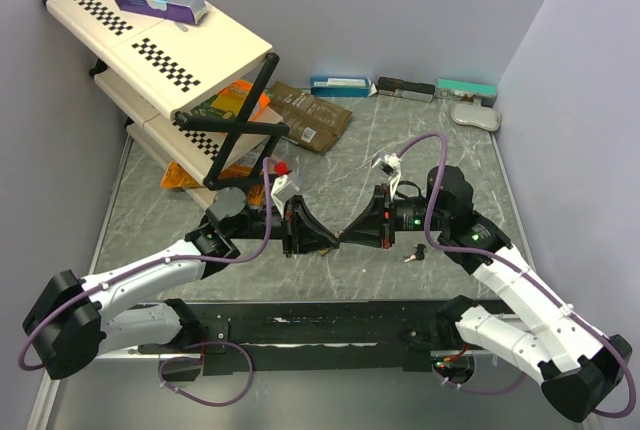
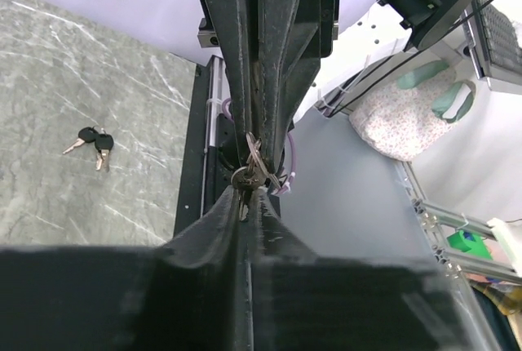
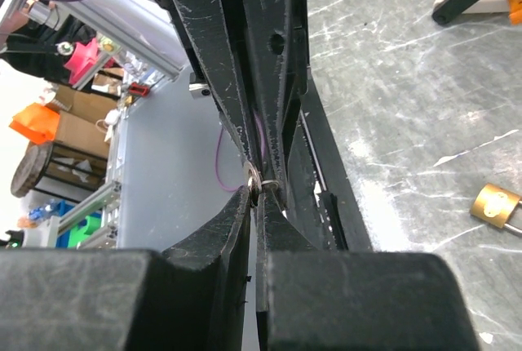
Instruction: Unlock with the key
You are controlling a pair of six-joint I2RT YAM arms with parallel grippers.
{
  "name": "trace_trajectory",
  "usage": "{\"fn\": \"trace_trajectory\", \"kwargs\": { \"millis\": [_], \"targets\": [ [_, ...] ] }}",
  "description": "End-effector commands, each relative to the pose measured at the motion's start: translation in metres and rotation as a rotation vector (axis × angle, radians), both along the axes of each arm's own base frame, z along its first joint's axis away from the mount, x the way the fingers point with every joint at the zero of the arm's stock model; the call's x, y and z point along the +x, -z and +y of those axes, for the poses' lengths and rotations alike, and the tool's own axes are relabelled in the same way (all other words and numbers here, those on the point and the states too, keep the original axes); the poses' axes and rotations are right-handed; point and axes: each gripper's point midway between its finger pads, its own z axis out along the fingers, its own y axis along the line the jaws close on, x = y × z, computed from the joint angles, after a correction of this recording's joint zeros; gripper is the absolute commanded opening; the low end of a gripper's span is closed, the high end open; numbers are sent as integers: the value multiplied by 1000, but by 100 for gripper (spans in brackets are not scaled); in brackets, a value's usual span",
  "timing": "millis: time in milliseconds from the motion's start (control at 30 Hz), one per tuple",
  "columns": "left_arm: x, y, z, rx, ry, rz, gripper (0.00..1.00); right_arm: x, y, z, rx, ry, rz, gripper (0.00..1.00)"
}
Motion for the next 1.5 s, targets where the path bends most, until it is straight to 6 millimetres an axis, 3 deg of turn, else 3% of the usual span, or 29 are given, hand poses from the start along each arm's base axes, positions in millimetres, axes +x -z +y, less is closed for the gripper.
{"fn": "trace_trajectory", "kwargs": {
  "millis": [0, 267, 467, 733, 867, 900, 1000, 1067, 1133, 1233, 1467],
  "targets": [
    [0, -12, 2, -42, -16, -33, 1, 1, -13, -3, 31, 13, -49, 0],
    [4, -9, 7, -24, -65, -40, 1, 10, 2, -4, 17, 50, -30, 0],
    [31, 12, 12, 78, -235, 9, 1, 22, 21, -3, -21, 84, -6, 0],
    [44, 42, 14, 189, -302, 48, 1, 30, 39, 0, -49, 94, 20, 20],
    [48, 53, 16, 229, -324, 68, 1, 31, 45, 0, -60, 99, 20, 42],
    [47, 54, 16, 232, -324, 72, 1, 32, 47, -1, -63, 105, 21, 55],
    [47, 60, 16, 243, -322, 81, 1, 33, 49, -2, -76, 113, 15, 75],
    [45, 61, 15, 242, -307, 88, 1, 36, 54, -3, -101, 128, 11, 79],
    [42, 60, 14, 239, -287, 93, 1, 42, 61, -5, -130, 153, 14, 79],
    [30, 64, 11, 267, -209, 115, 1, 42, 68, -5, -148, 139, 12, 70],
    [11, 69, 11, 329, -92, 153, 1, 35, 60, 3, -121, 67, -23, 49]
  ]
}}
